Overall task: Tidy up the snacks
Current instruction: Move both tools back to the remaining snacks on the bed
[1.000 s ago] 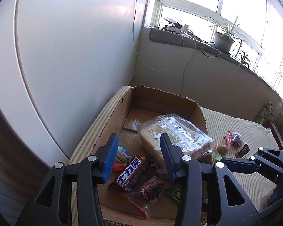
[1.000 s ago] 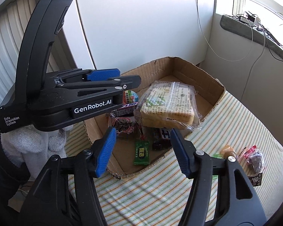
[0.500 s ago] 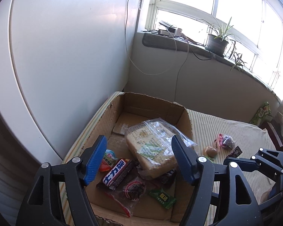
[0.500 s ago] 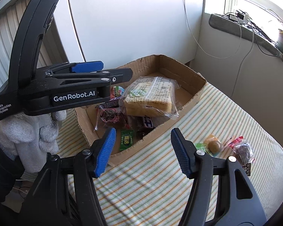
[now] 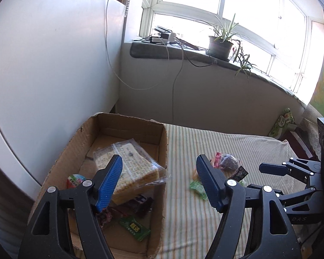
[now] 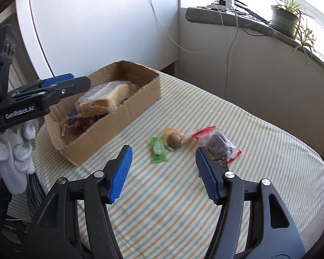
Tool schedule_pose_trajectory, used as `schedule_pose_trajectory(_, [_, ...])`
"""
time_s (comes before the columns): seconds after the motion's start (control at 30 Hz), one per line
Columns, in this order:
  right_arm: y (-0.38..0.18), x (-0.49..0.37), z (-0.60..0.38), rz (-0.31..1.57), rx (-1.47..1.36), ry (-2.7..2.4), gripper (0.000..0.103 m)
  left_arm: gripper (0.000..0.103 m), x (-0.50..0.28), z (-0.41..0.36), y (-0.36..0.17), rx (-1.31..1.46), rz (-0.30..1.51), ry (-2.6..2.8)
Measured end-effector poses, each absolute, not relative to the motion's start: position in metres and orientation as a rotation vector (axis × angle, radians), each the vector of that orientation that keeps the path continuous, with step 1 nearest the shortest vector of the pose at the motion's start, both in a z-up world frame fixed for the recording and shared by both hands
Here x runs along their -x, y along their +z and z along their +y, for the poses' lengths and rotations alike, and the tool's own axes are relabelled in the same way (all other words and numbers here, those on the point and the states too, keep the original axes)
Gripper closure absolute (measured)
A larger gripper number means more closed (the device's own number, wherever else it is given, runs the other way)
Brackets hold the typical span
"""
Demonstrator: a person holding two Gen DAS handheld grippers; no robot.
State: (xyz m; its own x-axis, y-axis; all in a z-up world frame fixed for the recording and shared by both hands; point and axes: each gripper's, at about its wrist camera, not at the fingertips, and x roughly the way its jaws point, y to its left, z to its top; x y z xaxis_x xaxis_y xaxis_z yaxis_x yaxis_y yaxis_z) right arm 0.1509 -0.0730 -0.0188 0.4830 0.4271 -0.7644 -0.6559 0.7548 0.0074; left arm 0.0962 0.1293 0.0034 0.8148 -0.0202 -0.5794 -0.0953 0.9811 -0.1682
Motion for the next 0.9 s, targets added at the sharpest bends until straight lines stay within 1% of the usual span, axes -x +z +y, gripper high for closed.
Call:
schedule_pose_trajectory(0.23, [-0.035,-0.168,-0.12,0.877,0.277,0.589,0.039,0.033,-0.108,0.092,-0.004,0.161,0.646,-0.036])
schedule_pose_trajectory(0.27, [-0.038,-0.17,-0.125,0.882,0.274,0.582,0.039,0.034,-0.11,0.087,-0.006,0.162,0.652,-0.045])
schedule_pose_trajectory(0.37, [-0.045,-0.175,-0.136,0.895,0.263,0.577,0.039,0.042,-0.115,0.071,-0.016,0.157,0.684,-0.078])
schedule_pose_trajectory(0.4, [-0.047,-0.176,-0.138,0.899,0.259,0.58,0.039,0.049,-0.116,0.066,-0.021,0.154,0.697,-0.088])
schedule_pose_trajectory(0.57, [-0.06,-0.18,-0.137,0.921,0.262,0.622,0.039,0.063,-0.124,0.049,-0.047,0.164,0.777,-0.131])
schedule_pose_trajectory(0.77, [-0.078,-0.181,-0.119,0.937,0.324,0.651,0.04,0.064,-0.132,0.044,-0.072,0.186,0.838,-0.107])
schedule_pose_trajectory(0.9, [-0.089,-0.188,-0.112,0.956,0.325,0.656,0.048,0.064,-0.136,0.044,-0.081,0.183,0.861,-0.091])
